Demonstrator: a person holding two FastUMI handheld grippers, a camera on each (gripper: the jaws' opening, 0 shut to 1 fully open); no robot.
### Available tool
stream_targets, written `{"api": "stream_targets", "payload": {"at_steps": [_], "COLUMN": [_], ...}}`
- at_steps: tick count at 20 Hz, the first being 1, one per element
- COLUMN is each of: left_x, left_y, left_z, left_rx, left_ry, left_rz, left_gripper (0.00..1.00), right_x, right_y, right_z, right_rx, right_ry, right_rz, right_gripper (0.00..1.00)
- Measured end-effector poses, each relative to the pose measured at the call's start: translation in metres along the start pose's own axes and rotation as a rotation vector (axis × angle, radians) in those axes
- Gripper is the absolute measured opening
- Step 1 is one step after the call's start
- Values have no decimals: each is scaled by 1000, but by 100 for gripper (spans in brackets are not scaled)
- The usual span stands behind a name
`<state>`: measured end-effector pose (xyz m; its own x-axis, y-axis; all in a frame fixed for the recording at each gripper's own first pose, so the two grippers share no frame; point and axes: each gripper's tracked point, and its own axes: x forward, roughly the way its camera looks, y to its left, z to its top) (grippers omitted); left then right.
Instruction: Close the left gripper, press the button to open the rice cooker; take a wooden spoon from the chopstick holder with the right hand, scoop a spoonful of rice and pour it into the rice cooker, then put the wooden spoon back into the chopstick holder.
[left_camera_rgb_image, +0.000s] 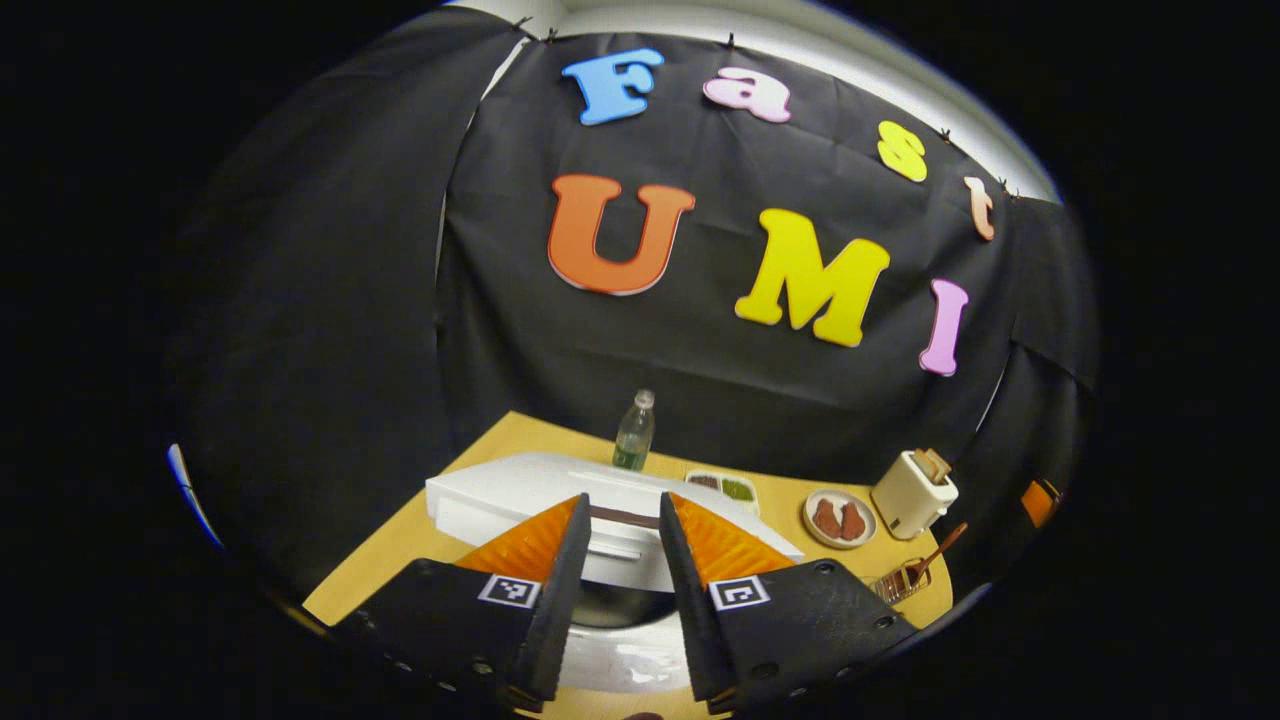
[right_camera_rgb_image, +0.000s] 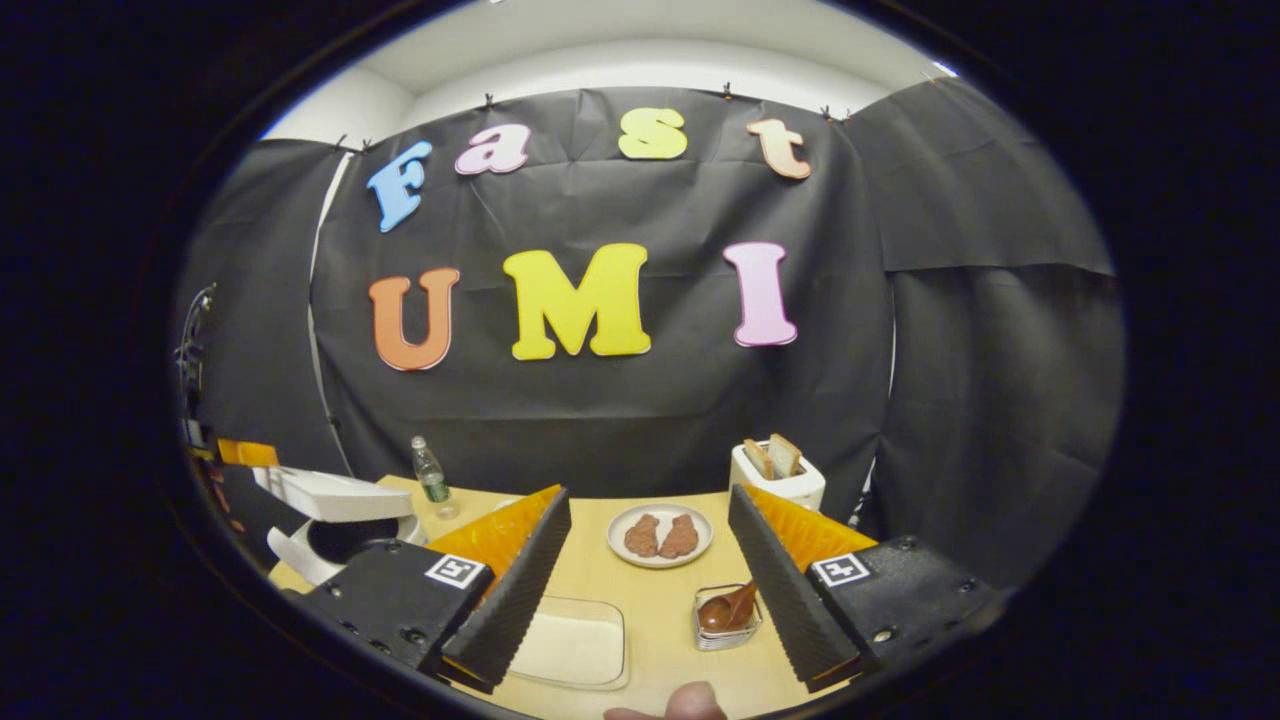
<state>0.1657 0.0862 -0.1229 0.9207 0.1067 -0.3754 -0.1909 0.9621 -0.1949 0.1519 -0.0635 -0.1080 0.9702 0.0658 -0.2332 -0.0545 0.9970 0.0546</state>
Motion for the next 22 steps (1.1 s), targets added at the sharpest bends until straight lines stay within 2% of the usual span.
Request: {"api": "stream_targets", "payload": {"at_steps": [3,6,7,8,10,15,17,22], "left_x": [-2,-9,-11,-14,-21,-48,-56,-78], "left_y": [-5,-3,-2,-3,-4,-13,-20,-55], "left_z": [17,27,29,33,38,35,23,15], "left_rx": [-1,16,25,32,52,92,114,144], "left_ry": [-61,-93,-104,-115,-133,-146,-137,-164], "left_rz": [-9,-9,-8,-9,-8,-23,-15,-54], "left_gripper": [50,63,83,97,94,94,94,94], "right_x": [-6,-13,-14,-16,-19,-21,-16,12], "right_y": [-4,-6,-8,-10,-18,-50,-68,-103], "right_z": [13,18,17,15,7,-24,-38,-69], "right_rx": [-18,-32,-32,-31,-22,7,19,57], "right_ry": [-27,-41,-39,-34,-11,68,100,176], "right_rz": [-14,-15,-16,-21,-35,-67,-83,-96], "right_gripper": [98,98,100,100,100,98,100,100]}}
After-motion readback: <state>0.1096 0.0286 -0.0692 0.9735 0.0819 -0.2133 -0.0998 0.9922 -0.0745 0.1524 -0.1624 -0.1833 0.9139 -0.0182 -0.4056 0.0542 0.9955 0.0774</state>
